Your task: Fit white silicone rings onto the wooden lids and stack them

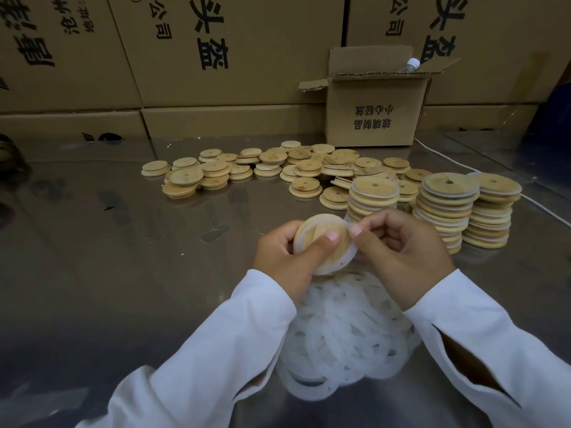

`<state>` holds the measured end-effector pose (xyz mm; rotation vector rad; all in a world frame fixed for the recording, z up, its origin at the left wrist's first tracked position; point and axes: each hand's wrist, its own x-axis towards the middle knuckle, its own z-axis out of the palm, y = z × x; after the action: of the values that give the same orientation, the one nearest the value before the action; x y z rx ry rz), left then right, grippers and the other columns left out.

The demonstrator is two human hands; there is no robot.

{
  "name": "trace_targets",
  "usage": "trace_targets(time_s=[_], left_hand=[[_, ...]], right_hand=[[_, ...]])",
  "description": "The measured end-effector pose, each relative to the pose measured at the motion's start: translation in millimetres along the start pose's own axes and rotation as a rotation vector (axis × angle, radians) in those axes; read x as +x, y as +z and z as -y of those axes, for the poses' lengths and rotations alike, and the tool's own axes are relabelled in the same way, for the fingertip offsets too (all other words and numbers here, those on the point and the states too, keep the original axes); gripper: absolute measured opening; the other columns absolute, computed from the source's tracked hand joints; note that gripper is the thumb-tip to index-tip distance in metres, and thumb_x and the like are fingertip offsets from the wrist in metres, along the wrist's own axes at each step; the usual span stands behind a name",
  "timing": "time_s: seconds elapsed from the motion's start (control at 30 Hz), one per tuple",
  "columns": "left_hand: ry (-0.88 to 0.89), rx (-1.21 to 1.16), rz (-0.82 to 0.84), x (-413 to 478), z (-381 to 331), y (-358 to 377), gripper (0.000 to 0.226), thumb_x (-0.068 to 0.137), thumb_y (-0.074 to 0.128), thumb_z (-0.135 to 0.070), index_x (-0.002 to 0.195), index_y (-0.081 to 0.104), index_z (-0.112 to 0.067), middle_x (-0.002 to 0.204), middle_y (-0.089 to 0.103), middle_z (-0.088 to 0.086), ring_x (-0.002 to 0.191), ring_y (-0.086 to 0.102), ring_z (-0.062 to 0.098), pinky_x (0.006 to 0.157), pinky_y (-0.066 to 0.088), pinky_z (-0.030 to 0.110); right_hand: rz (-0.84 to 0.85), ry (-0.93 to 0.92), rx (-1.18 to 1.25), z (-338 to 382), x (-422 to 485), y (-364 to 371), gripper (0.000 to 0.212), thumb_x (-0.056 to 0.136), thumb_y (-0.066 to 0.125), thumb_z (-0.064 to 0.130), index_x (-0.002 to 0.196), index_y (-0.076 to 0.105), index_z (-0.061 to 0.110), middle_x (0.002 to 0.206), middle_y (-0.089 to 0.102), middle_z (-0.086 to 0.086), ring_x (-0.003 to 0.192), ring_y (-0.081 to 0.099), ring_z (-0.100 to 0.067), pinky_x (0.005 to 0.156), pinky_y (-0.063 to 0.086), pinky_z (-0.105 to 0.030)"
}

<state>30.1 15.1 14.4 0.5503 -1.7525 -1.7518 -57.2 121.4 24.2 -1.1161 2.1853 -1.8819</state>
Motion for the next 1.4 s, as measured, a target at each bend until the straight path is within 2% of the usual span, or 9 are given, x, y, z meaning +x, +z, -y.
trace_targets(time_s=[0.1, 0.2, 0.33, 0.43, 0.7, 0.83, 0.97, 1.13, 1.4], left_hand=[[0.005, 0.003, -0.011, -0.2, 0.6, 0.8, 0.019, 0.07, 0.078, -0.025, 0.078, 0.067, -0.011, 0.073, 0.066, 0.007, 0.069, 0.061, 0.019, 0.071, 0.053, 0.037], [-0.01, -0.031, -0.03, 1.4, 1.6, -0.6, 0.026, 0.058, 0.074, -0.032, 0.073, 0.066, -0.012, 0.073, 0.067, 0.011, 0.068, 0.061, 0.021, 0.071, 0.054, 0.04], [-0.019, -0.092, -0.002, 2.6, 3.4, -0.7, 0.014, 0.061, 0.077, -0.022, 0.069, 0.067, -0.017, 0.069, 0.07, 0.005, 0.065, 0.064, 0.019, 0.068, 0.053, 0.034], [-0.007, -0.094, 0.04, 3.3, 4.8, -1.2, 0.013, 0.07, 0.077, -0.012, 0.079, 0.07, -0.017, 0.075, 0.073, 0.005, 0.069, 0.067, 0.018, 0.067, 0.054, 0.031], [0.072, -0.003, 0.104, 7.3, 6.6, -4.1, 0.013, 0.081, 0.065, -0.004, 0.092, 0.068, -0.009, 0.081, 0.069, 0.006, 0.074, 0.065, 0.016, 0.066, 0.053, 0.021], [0.033, -0.037, 0.126, 10.8, 7.3, -4.7, 0.015, 0.083, 0.061, -0.003, 0.094, 0.067, -0.011, 0.085, 0.068, 0.01, 0.082, 0.064, 0.023, 0.079, 0.053, 0.035], [-0.004, -0.11, 0.134, 12.4, 6.8, -4.3, 0.016, 0.083, 0.06, -0.002, 0.092, 0.067, -0.012, 0.085, 0.068, 0.01, 0.084, 0.063, 0.026, 0.087, 0.051, 0.045], [0.005, -0.155, 0.126, 13.4, 5.8, -4.8, 0.014, 0.082, 0.06, -0.003, 0.089, 0.068, -0.013, 0.081, 0.069, 0.008, 0.081, 0.063, 0.024, 0.084, 0.05, 0.042], [0.004, -0.142, 0.107, 13.4, 3.8, -10.6, 0.013, 0.082, 0.059, -0.004, 0.085, 0.068, -0.013, 0.071, 0.069, 0.0, 0.073, 0.063, 0.016, 0.078, 0.052, 0.034]], right_hand=[[-0.031, -0.05, -0.053, 3.7, -1.6, -0.2, 0.007, 0.069, 0.063, 0.031, 0.072, 0.062, 0.025, 0.07, 0.064, 0.009, 0.071, 0.057, 0.0, 0.069, 0.042, -0.01], [-0.052, -0.064, -0.065, 6.6, -1.2, -1.7, 0.014, 0.063, 0.062, 0.036, 0.073, 0.063, 0.025, 0.072, 0.064, 0.013, 0.075, 0.057, 0.004, 0.07, 0.038, -0.004], [-0.038, -0.064, -0.088, 4.7, -0.3, -3.0, 0.011, 0.066, 0.062, 0.034, 0.069, 0.063, 0.023, 0.071, 0.063, 0.013, 0.076, 0.057, 0.004, 0.071, 0.038, -0.006], [-0.037, -0.077, -0.116, 2.5, 0.7, -4.3, 0.006, 0.072, 0.063, 0.028, 0.066, 0.062, 0.027, 0.068, 0.063, 0.015, 0.073, 0.057, 0.007, 0.066, 0.037, -0.001], [0.009, -0.065, -0.196, -2.9, 2.7, -5.9, 0.021, 0.078, 0.066, 0.02, 0.063, 0.06, 0.033, 0.066, 0.062, 0.02, 0.071, 0.058, 0.01, 0.062, 0.039, -0.001], [0.034, -0.025, -0.131, -2.5, 3.7, -4.7, 0.021, 0.08, 0.065, 0.014, 0.065, 0.063, 0.029, 0.065, 0.066, 0.017, 0.07, 0.062, 0.0, 0.067, 0.046, -0.009], [0.043, -0.011, -0.019, 2.6, 4.0, -6.3, 0.021, 0.079, 0.066, 0.009, 0.064, 0.065, 0.024, 0.059, 0.066, 0.016, 0.063, 0.062, 0.004, 0.062, 0.046, -0.004], [0.039, -0.012, -0.021, 5.8, 3.9, -7.5, 0.017, 0.08, 0.065, 0.009, 0.066, 0.066, 0.02, 0.067, 0.067, 0.009, 0.063, 0.061, 0.001, 0.061, 0.046, -0.004], [0.045, -0.088, -0.17, 0.8, 1.7, -6.4, 0.022, 0.079, 0.067, 0.015, 0.065, 0.063, 0.032, 0.069, 0.065, 0.016, 0.07, 0.061, 0.002, 0.067, 0.047, -0.009]])
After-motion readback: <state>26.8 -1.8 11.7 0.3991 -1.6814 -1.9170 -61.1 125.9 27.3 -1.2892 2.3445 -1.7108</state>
